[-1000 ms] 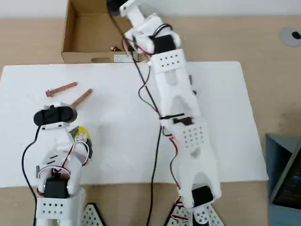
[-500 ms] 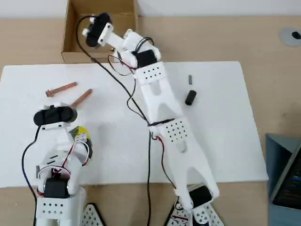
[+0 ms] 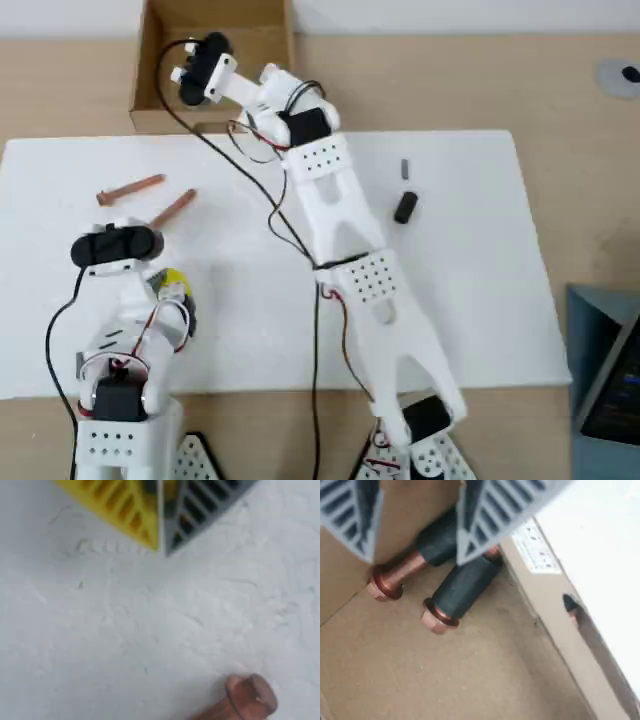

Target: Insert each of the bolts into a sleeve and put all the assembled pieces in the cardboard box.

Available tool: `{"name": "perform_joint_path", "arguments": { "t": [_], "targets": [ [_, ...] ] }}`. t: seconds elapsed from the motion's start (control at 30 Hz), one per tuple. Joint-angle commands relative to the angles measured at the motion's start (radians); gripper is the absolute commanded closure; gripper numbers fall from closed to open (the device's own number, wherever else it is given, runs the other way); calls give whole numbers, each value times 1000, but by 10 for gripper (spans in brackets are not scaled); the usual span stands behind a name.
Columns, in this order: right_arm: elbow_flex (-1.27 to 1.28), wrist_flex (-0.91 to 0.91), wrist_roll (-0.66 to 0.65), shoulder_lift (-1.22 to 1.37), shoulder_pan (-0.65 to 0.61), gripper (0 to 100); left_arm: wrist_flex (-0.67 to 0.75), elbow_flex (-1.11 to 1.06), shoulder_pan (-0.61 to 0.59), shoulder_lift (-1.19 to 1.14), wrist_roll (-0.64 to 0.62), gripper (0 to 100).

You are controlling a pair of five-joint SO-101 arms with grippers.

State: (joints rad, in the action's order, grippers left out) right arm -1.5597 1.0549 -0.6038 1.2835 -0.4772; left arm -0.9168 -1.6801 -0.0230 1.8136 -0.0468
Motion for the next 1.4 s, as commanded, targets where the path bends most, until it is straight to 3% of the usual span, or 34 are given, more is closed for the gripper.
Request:
{"name": "perform_joint_path", "arguments": {
  "t": [0.0, 0.33, 0.83, 1.2, 1.37],
  "targets": [
    [-93, 9, -9, -18, -12, 868, 15, -14, -9, 10, -2, 998],
    [-110, 226, -9, -154, -10, 868, 15, -14, -11, 10, -3, 998],
    [-107, 736, -3, -394, 104, 868, 14, -12, -44, 10, -3, 998],
    [-91, 735, 44, -493, 142, 868, 14, -12, -46, 10, -3, 998],
    [111, 735, 81, -647, 160, 868, 14, -12, -46, 10, -3, 998]
  ]
}}
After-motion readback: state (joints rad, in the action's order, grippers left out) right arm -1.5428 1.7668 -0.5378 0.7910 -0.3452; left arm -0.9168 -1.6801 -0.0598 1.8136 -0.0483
